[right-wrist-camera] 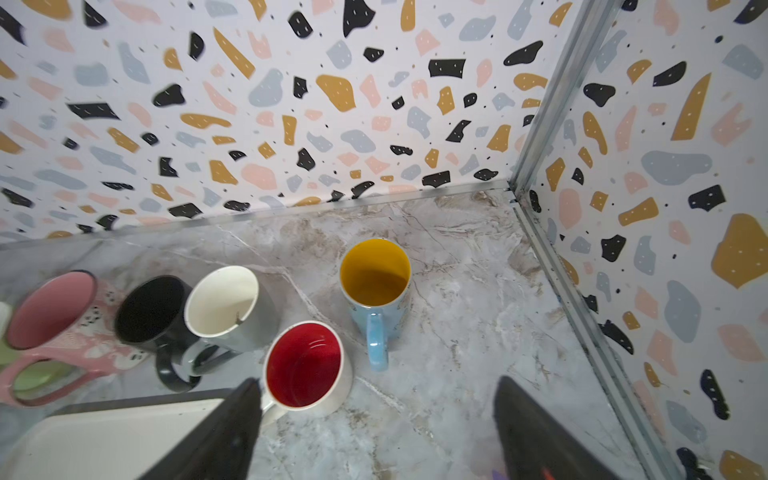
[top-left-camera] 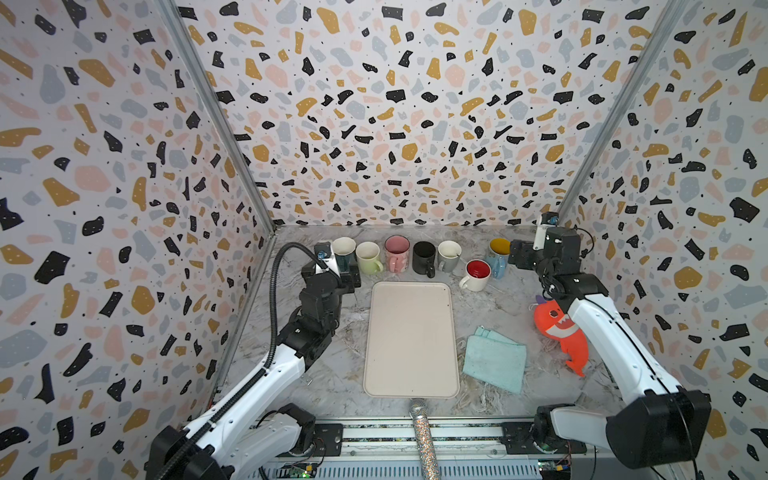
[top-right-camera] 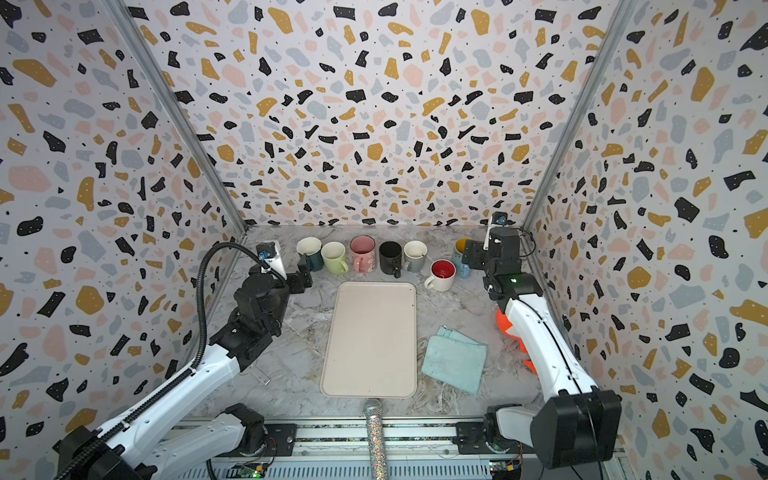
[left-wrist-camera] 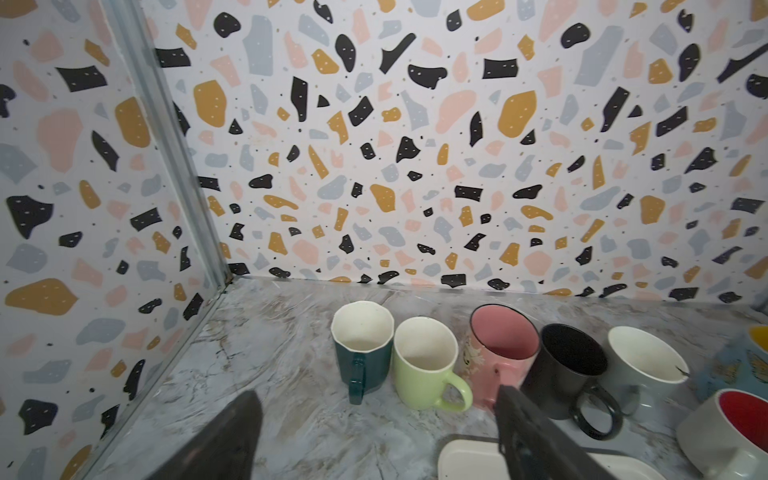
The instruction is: Turn the mug right side up
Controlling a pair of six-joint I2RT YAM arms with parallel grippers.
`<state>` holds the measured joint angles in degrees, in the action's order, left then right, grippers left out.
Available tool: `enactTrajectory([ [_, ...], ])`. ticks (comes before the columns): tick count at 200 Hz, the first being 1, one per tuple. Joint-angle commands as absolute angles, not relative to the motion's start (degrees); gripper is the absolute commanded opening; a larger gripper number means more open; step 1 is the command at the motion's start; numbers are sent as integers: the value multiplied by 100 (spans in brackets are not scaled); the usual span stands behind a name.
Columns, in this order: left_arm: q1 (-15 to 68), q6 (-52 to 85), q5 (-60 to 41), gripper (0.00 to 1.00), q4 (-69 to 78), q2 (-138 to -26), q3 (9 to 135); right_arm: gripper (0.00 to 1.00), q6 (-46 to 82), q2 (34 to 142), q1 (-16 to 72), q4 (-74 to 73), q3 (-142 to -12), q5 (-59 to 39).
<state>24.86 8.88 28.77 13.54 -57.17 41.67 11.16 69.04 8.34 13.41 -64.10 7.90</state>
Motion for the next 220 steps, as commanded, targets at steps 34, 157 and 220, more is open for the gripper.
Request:
enactTrajectory([
  [34, 1483, 1782, 2991, 100, 1662, -6212, 3613, 99, 974, 5560, 879, 1012, -5294, 169],
  [157, 704, 1159, 3296, 100, 4025, -6566, 1685, 99, 799, 5710, 932, -1696, -2596, 622],
  [220, 677, 546, 3357, 100, 5260, -7576, 1644, 99, 400, 6650, 914, -3809, -1821, 1147],
])
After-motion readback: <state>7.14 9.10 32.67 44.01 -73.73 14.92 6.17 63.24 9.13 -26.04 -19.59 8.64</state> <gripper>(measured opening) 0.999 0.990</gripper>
